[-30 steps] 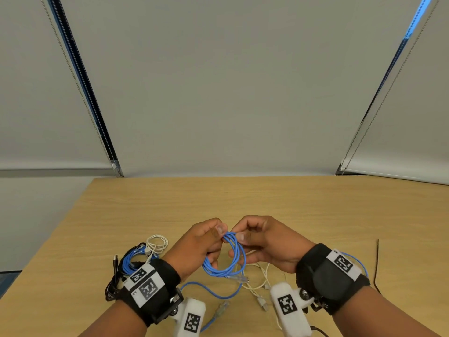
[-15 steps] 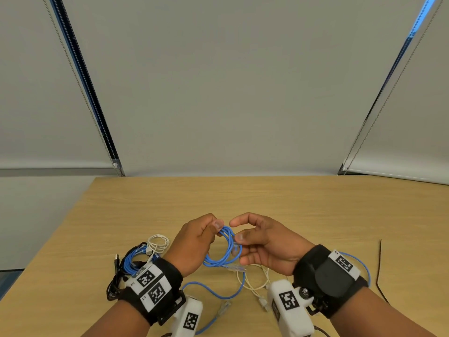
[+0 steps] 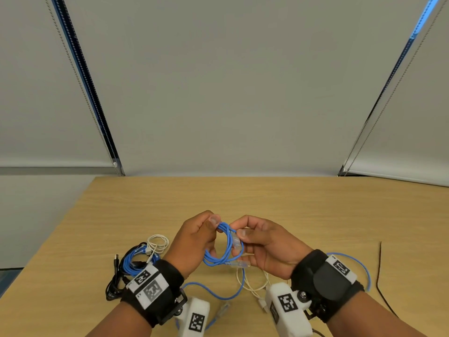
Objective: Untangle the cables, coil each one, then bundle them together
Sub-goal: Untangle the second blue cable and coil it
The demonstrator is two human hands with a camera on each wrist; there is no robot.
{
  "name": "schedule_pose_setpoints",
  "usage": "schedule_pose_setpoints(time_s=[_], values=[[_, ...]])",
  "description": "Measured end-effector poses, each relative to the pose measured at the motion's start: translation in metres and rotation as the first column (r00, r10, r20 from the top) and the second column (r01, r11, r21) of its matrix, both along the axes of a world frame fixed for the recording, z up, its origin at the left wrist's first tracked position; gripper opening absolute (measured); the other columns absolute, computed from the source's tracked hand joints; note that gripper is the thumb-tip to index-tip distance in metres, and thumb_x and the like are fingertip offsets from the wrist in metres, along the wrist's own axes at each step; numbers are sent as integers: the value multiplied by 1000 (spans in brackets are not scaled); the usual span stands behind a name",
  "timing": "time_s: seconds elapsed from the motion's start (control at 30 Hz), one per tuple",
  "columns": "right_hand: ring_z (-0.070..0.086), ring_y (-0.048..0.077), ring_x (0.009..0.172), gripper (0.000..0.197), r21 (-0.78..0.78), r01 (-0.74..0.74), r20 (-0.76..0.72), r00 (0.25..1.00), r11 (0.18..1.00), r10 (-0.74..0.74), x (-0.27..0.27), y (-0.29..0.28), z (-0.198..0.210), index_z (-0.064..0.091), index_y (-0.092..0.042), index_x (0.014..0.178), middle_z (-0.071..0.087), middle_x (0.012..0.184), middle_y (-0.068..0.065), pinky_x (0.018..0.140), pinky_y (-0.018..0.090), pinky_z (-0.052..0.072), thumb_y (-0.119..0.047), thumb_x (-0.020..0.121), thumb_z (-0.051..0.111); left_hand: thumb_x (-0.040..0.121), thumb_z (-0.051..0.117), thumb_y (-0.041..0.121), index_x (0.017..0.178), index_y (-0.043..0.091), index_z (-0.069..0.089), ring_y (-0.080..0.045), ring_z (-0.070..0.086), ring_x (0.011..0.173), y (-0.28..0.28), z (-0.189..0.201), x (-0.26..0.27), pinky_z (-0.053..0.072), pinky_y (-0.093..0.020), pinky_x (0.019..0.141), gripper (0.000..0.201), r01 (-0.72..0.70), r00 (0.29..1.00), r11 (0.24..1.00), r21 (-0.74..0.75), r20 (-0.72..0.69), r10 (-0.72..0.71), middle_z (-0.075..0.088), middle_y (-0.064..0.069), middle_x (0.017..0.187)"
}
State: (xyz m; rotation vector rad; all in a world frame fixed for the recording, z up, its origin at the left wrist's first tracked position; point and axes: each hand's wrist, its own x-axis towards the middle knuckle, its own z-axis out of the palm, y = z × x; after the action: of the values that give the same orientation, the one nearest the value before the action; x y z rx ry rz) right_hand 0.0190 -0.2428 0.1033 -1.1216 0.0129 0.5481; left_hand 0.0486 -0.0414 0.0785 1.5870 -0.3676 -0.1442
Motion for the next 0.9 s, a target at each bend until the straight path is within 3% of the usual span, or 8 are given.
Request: schedule_pose_setpoints(time_s=[0.07, 0.17, 0.23, 0.4, 0.5, 0.7, 0.83, 0.9], values=[[68, 22, 82, 12, -49, 19, 60, 998, 999, -16, 0, 4, 0, 70, -14, 107, 66, 93, 15, 75, 43, 60, -17, 97, 64, 99, 50, 38, 73, 19, 58, -13, 37, 49, -3, -1, 0, 48, -35, 51, 33, -65, 998, 998, -20, -14, 65, 36, 9, 53], [67, 15, 83, 26, -247, 87, 148, 988, 965, -51, 0, 14, -2, 67, -15, 113, 69, 98, 2, 76, 40, 59, -32, 93, 70, 104, 49, 29, 73, 21, 56, -15, 43, 52, -5, -6, 5, 47, -45, 58, 33, -262, 961, 946, 193, 141, 237, 48, 12, 51], [68, 15, 81, 29, -324, 125, 182, 981, 938, -68, 3, 18, -5, 66, -18, 116, 70, 96, 0, 71, 36, 59, -24, 89, 76, 104, 49, 29, 69, 26, 55, -14, 45, 53, -3, -10, 8, 44, -44, 58, 35, -284, 957, 936, 207, 124, 263, 49, 12, 51], [71, 20, 80, 22, -163, 41, 143, 990, 986, -18, 8, 22, -12, 68, -14, 112, 72, 100, 13, 66, 34, 60, -4, 92, 69, 96, 58, 36, 72, 21, 62, -14, 32, 51, 19, -13, 5, 34, -26, 50, 28, -45, 964, 977, -206, -266, -12, 36, 2, 55], [71, 23, 78, 23, -50, -50, 147, 988, 997, 57, 12, 27, -18, 70, -16, 111, 72, 102, 14, 66, 34, 60, -5, 91, 70, 92, 63, 35, 81, 14, 60, -14, 33, 51, 32, -11, 4, 38, -25, 50, 24, 9, 944, 940, -341, -308, -120, 37, 0, 57], [71, 16, 74, 15, -428, 115, 263, 965, 897, 2, 28, 48, -33, 66, -9, 108, 71, 95, 10, 69, 37, 62, -7, 94, 69, 101, 57, 20, 91, 16, 74, -11, 54, 61, 59, -23, 9, 54, -31, 61, 20, -59, 965, 995, 81, -252, 78, 55, 2, 68], [73, 16, 72, 24, -721, 167, 441, 859, 672, 260, 24, 75, -51, 64, -25, 111, 67, 103, -4, 71, 36, 62, -10, 93, 66, 99, 59, 13, 88, 16, 75, -17, 57, 68, 81, -46, 12, 46, -30, 67, 19, -237, 956, 870, 432, -55, 288, 66, -2, 72], [73, 16, 74, 28, -757, 166, 456, 827, 632, 329, 24, 84, -59, 61, -29, 117, 67, 108, -7, 77, 39, 61, -13, 94, 65, 97, 62, 14, 86, 22, 76, -16, 62, 70, 89, -53, 11, 45, -23, 63, 19, -283, 949, 821, 495, 18, 316, 71, -2, 75]])
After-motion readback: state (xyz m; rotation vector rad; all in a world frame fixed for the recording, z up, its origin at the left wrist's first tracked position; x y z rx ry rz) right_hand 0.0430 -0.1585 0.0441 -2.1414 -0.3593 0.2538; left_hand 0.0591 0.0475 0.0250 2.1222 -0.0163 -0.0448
